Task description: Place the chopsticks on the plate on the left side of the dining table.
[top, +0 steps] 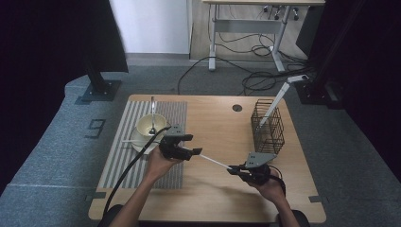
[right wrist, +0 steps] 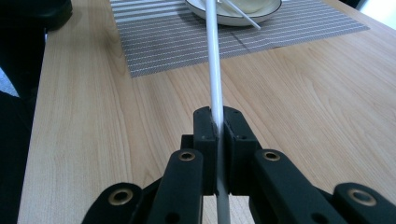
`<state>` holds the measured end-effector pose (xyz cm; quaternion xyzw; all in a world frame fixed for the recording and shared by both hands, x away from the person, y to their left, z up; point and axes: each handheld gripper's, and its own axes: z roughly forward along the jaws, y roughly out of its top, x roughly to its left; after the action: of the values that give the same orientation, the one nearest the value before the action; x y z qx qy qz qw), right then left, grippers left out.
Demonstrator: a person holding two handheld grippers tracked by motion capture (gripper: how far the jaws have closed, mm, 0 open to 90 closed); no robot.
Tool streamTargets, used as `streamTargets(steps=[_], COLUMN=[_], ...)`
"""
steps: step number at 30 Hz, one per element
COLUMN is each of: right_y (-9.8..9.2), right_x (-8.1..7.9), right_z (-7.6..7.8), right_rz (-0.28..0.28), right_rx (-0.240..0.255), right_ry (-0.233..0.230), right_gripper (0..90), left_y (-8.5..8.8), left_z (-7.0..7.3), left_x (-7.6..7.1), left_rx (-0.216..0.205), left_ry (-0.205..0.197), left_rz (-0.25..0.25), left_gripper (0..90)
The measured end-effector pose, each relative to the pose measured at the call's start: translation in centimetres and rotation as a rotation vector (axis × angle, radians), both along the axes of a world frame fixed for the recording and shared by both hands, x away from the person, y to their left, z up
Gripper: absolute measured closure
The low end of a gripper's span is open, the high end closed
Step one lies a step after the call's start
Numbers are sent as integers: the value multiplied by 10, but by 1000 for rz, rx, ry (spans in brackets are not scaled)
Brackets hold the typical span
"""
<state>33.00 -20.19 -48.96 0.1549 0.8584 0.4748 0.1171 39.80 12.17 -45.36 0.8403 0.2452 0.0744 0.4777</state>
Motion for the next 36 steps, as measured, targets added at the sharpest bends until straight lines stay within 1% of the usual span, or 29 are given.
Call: streamTargets(steps=[3,6,7,9,10,13,16,18,21,22,24,28,31,36], right_y=[1,-1,-1,-3,-3,-5,-6,-7,-8,-8,-8,-8,-7,-5], right_x=[1,4,5,7,9,12,14,15,18,18,19,22,24,26], right_z=[-1,-1,-1,0,0,2,4,6,10,12,14,18,20,22], right_rz=[7,17,22,30,32,45,66,81,107,115,133,172,200,234], right_rx=[-3,-14,-17,-26,-33,-61,-77,-87,-102,-107,-123,-155,-181,-204], right_ry=[10,30,36,49,54,64,68,68,66,66,69,81,93,100], right_gripper=[851,851,851,851,851,851,851,851,851,851,851,851,851,851], left_y=[2,2,1,-1,-2,-7,-12,-14,-14,-14,-14,-15,-15,-16], left_z=[-1,0,-1,-2,-4,-7,-10,-10,-10,-10,-10,-11,-13,-15], left_x=[0,-2,-3,-6,-7,-13,-20,-24,-27,-28,-29,-32,-33,-33], left_rx=[0,9,19,36,49,96,139,157,172,172,185,219,230,241], left_ry=[4,12,18,21,18,-11,-46,-65,-85,-87,-96,-103,-94,-83], left_rz=[-7,-18,-19,-51,-61,-97,-132,-155,-178,-188,-213,-251,-289,-337], left_gripper=[265,243,217,183,168,182,251,288,378,402,439,513,590,659])
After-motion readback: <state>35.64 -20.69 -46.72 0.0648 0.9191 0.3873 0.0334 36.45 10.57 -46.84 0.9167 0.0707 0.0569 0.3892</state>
